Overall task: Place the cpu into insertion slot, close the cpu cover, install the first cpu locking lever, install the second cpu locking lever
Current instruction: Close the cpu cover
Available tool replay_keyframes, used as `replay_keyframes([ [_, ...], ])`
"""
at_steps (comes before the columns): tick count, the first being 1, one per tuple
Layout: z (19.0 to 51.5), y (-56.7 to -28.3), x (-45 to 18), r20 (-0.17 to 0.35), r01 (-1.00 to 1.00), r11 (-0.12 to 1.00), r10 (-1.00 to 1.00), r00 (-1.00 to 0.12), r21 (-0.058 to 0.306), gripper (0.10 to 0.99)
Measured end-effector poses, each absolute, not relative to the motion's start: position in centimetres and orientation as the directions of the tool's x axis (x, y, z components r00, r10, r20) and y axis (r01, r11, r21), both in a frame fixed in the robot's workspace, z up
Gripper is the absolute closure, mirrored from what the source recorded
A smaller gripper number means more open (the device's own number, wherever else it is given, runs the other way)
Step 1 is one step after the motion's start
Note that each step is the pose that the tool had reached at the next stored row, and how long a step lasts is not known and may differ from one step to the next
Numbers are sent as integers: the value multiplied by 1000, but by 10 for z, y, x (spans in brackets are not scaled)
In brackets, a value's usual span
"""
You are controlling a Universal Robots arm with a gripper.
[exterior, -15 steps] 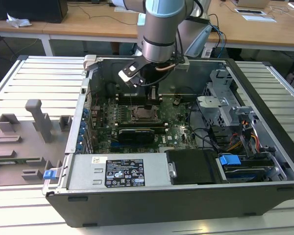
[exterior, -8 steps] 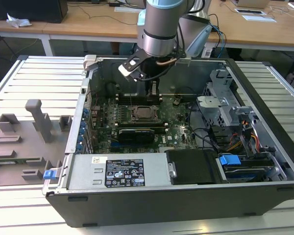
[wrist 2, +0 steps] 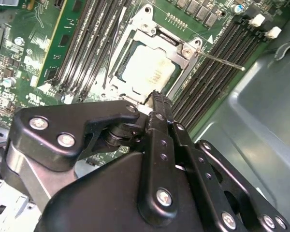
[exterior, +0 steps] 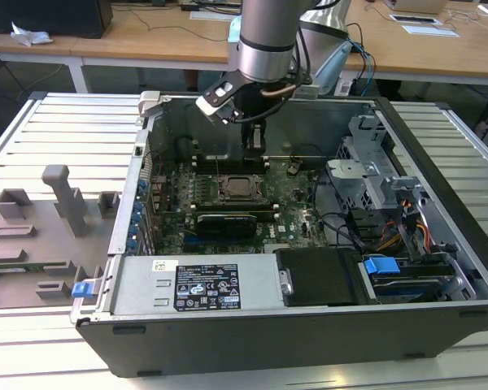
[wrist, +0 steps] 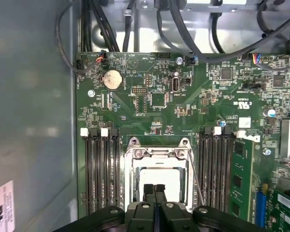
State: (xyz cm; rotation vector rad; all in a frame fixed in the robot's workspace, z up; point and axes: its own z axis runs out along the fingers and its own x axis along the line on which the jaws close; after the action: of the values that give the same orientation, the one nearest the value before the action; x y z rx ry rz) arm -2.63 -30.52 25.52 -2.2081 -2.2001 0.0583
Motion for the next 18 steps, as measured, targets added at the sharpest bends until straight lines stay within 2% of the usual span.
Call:
replay_keyframes([
  [18,302,-305,-26,-11,999,-4,1000,3,-43,980],
])
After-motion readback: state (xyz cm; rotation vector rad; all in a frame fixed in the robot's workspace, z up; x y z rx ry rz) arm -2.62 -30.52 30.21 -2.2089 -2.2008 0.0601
